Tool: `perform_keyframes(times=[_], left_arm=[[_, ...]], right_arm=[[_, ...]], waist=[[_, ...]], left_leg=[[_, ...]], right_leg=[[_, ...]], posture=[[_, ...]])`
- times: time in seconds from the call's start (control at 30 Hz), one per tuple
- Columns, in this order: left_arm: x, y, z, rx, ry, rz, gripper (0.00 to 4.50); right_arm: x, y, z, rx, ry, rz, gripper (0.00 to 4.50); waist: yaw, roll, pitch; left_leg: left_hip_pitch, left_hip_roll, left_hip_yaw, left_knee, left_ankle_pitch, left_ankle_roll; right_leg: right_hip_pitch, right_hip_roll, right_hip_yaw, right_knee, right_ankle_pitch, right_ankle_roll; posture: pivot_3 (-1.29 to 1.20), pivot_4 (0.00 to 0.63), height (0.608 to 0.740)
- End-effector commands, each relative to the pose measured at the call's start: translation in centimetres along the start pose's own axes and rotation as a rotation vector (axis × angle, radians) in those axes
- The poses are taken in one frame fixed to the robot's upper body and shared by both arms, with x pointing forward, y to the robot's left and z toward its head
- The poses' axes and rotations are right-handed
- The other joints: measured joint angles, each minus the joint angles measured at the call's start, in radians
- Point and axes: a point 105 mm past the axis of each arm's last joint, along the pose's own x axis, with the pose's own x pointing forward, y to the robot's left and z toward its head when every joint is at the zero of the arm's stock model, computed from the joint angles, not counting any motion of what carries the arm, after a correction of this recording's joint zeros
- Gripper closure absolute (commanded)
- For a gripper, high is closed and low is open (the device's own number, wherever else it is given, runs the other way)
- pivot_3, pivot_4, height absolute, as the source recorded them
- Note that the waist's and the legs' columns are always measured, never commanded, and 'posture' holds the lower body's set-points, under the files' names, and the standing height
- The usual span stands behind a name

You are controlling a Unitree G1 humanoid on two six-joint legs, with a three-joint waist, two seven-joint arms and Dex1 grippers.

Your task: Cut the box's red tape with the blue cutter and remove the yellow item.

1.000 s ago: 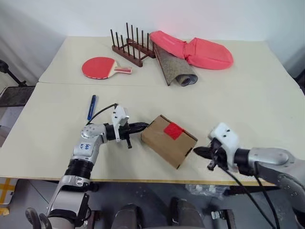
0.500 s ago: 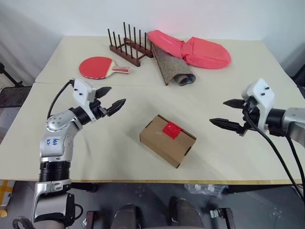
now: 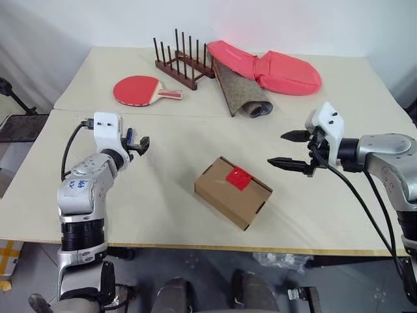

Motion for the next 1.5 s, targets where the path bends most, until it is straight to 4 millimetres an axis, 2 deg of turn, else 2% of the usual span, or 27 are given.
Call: perform_keyframes(times=[0.03, 0.2, 0.4, 0.53, 0.57, 0.63, 0.8, 0.87, 0.97, 1.07, 1.47, 1.5], left_arm=[[0.1, 1.3, 0.4, -0.020, 0.015, 0.059, 0.02], [0.3, 2.3, -0.5, -0.096, 0.089, 0.096, 0.02], [1.3, 2.6, -2.2, -0.063, 0.171, 0.106, 0.02], [2.1, 2.4, -3.1, -0.080, 0.214, 0.085, 1.32], [2.2, 2.5, -3.1, -0.086, 0.215, 0.086, 1.51], [2.2, 2.7, -3.0, -0.086, 0.218, 0.100, 1.51], [2.2, 3.3, -3.6, -0.065, 0.250, 0.118, 2.68], [2.2, 3.4, -3.6, -0.061, 0.252, 0.124, 2.68], [2.1, 3.7, -3.8, -0.049, 0.261, 0.140, 3.30], [2.1, 3.5, -3.8, -0.038, 0.267, 0.122, 4.14], [1.5, 3.9, -3.9, 0.037, 0.290, 0.116, 4.14], [1.4, 3.8, -3.8, 0.030, 0.284, 0.108, 3.95]], right_arm=[[-0.3, -0.1, 1.3, -0.047, -0.028, 0.002, 0.00], [-0.4, 0.0, 1.5, -0.050, -0.026, 0.008, 0.00], [-0.2, 0.2, 1.9, -0.052, -0.041, 0.030, 0.00], [-0.3, 0.0, 2.0, -0.059, -0.040, 0.023, 0.00], [-0.3, 0.0, 2.0, -0.060, -0.040, 0.020, 0.00], [-0.4, 0.0, 2.1, -0.061, -0.040, 0.017, 0.00], [-0.6, 0.0, 1.9, -0.060, -0.032, 0.011, 0.00], [-0.7, 0.1, 1.8, -0.060, -0.032, 0.011, 0.00], [-0.7, 0.0, 1.8, -0.060, -0.032, 0.007, 0.00], [-0.8, 0.0, 1.8, -0.061, -0.031, 0.003, 0.00], [-0.7, -0.1, 1.5, -0.057, -0.026, 0.001, 0.00], [-0.7, -0.1, 1.5, -0.057, -0.027, 0.000, 0.00]], waist=[[-0.001, 0.000, 0.000], [-0.003, 0.000, 0.000], [-0.003, 0.000, 0.000], [0.000, 0.000, 0.000], [0.001, 0.000, 0.000], [0.006, 0.000, 0.000], [0.009, 0.000, 0.000], [0.010, 0.000, 0.000], [0.011, 0.000, 0.000], [0.011, 0.000, 0.000], [0.012, 0.000, 0.000], [0.012, 0.000, 0.000]], left_leg=[[0.000, 0.000, 0.000, 0.000, 0.000, 0.000], [0.000, 0.000, 0.000, 0.000, 0.000, 0.000], [0.000, 0.000, 0.001, 0.000, 0.000, -0.001], [0.001, -0.001, 0.001, 0.000, 0.002, -0.003], [0.002, -0.001, 0.001, 0.000, 0.002, -0.003], [0.002, -0.001, 0.001, 0.000, 0.003, -0.003], [0.003, -0.001, 0.001, 0.000, 0.003, -0.003], [0.003, -0.001, 0.001, 0.000, 0.003, -0.003], [0.003, -0.001, 0.001, 0.000, 0.003, -0.003], [0.003, -0.001, 0.001, 0.000, 0.003, -0.003], [0.003, -0.001, 0.001, 0.000, 0.003, -0.003], [0.003, -0.001, 0.001, 0.000, 0.003, -0.003]], right_leg=[[0.000, 0.000, 0.000, 0.000, 0.000, 0.000], [0.000, 0.000, 0.000, 0.000, 0.000, 0.000], [0.000, 0.000, -0.001, 0.000, 0.000, 0.000], [0.001, 0.000, 0.000, 0.001, 0.000, 0.000], [0.002, 0.000, 0.000, 0.001, 0.000, 0.000], [0.002, 0.000, 0.000, 0.001, 0.000, 0.000], [0.002, 0.000, 0.001, 0.002, 0.000, 0.000], [0.002, 0.000, 0.001, 0.003, 0.000, 0.000], [0.002, 0.000, 0.001, 0.003, 0.000, 0.000], [0.002, 0.000, 0.001, 0.003, 0.000, 0.000], [0.002, 0.000, 0.000, 0.002, 0.000, 0.000], [0.002, 0.000, 0.000, 0.002, 0.000, 0.000]], posture=[[0.00, 0.150, 0.740], [0.00, 0.150, 0.740], [0.00, 0.150, 0.740], [0.00, 0.150, 0.740], [0.00, 0.150, 0.740], [0.00, 0.150, 0.740], [0.00, 0.150, 0.740], [0.00, 0.150, 0.740], [0.00, 0.150, 0.740], [0.00, 0.150, 0.740], [0.00, 0.150, 0.740], [0.00, 0.150, 0.740]])
